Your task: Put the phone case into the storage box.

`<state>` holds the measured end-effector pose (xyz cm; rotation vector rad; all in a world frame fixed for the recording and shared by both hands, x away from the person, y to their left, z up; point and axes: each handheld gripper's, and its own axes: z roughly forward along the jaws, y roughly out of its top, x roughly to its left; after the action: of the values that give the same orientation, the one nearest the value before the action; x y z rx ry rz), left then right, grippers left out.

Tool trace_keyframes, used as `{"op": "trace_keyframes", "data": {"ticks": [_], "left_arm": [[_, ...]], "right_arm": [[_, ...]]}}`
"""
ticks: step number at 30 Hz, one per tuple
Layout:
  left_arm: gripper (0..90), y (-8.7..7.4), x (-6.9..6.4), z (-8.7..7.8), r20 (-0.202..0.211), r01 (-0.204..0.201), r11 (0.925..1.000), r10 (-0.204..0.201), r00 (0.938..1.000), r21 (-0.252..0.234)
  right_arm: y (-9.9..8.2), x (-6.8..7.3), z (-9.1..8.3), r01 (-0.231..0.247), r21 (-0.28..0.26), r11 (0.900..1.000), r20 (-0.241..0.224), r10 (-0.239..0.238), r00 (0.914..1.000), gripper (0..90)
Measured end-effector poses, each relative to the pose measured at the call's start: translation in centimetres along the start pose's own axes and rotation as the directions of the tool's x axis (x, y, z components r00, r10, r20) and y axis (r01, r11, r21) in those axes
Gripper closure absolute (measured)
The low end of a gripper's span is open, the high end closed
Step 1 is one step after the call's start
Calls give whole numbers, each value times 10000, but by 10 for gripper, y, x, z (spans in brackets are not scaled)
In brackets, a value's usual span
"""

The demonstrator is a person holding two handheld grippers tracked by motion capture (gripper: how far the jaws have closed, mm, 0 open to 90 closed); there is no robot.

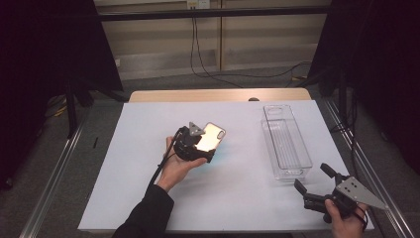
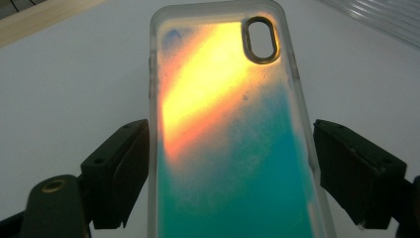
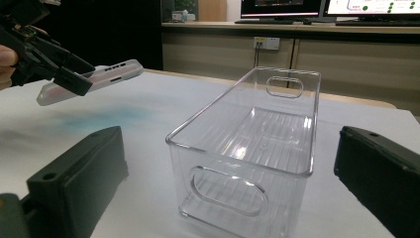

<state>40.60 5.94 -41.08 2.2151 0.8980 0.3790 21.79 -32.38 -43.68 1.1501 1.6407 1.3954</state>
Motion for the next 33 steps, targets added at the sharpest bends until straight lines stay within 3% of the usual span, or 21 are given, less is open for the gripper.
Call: {"op": "trace_keyframes", "data": {"ticks": [5,13,16,23,33], "left_arm": [[170,-2,-1,-8,-145,257,9997,-257,9996,-25],[170,-11,-6,-27,-95,-101,9992,97,9999,-391],[170,-14,-6,-30,-47,89,9996,-90,9999,-252],[170,-25,-10,-40,-83,-101,9987,97,9999,-505],[170,-40,-24,-50,-60,-213,9960,209,9998,-866]], "right_arm": [[0,0,1,-108,6,9999,-11,108,9999,0],[2,2,2,-119,120,9999,-90,120,9999,0],[5,5,4,-96,330,9994,-222,104,9997,0],[10,11,9,-539,586,9968,-357,561,9978,0],[18,27,19,-404,841,9956,-925,482,9945,5]]}}
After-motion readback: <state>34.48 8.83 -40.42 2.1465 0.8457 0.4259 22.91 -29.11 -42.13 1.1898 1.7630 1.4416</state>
